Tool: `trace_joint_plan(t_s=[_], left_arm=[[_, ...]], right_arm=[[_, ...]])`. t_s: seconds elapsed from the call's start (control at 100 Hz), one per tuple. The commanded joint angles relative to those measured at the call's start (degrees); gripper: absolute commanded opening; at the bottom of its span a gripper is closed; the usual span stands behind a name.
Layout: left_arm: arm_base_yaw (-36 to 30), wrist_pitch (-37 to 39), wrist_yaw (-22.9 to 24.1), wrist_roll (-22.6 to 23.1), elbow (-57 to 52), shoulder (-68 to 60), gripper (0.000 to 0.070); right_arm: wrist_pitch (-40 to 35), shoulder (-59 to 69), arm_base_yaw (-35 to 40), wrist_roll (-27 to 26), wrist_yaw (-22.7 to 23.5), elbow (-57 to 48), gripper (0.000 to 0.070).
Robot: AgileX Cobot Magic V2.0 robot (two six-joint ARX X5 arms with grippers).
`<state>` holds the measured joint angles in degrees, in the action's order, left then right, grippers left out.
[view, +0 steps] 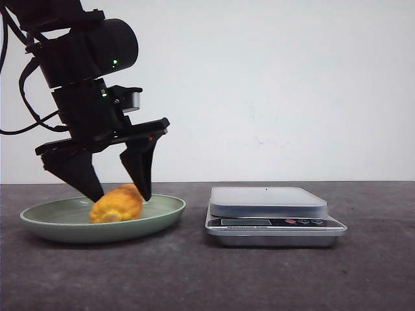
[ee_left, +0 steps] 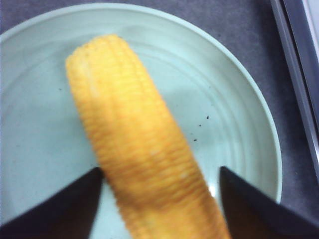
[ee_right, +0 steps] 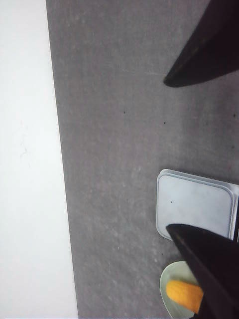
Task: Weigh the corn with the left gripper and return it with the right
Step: 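Lower the left gripper over the yellow corn cob on the green plate, then close the left gripper on the corn cob and lift it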
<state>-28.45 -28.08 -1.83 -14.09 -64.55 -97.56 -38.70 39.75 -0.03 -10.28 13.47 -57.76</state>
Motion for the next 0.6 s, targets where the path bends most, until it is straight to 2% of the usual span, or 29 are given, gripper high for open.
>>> trace_joint_plan(t_s=[0.0, 0.1, 0.13, 0.21, 0.39, 0.59], left_arm=[[-0.52, -0.57, -0.09, -0.26, -0.68, -1.16, 0.0228], [-0.70, -1.42, -0.04, -0.20, -0.63, -1.38, 0.0226], [-0.72, -1.62, -0.02, -0.17, -0.63, -1.38, 0.0207], [-0.72, -1.68, 0.00, 0.24, -0.63, -1.38, 0.0000], [-0.74, -1.53, 0.59, 0.35, -0.66, 0.96, 0.0010], [-0.87, -0.70, 0.66, 0.35, -0.66, 10.91, 0.0010]], right_arm=[[0.66, 0.26, 0.07, 0.68, 0.00, -1.20, 0.0554], [1.07, 0.26, 0.07, 0.66, 0.00, -1.20, 0.0553], [1.22, 0.26, 0.07, 0.66, 0.00, -1.20, 0.0553], [1.57, 0.24, 0.07, 0.66, 0.00, -1.20, 0.0553], [1.64, 0.26, 0.07, 0.68, 0.00, -1.20, 0.0553], [1.66, 0.26, 0.07, 0.66, 0.00, -1.20, 0.0553]])
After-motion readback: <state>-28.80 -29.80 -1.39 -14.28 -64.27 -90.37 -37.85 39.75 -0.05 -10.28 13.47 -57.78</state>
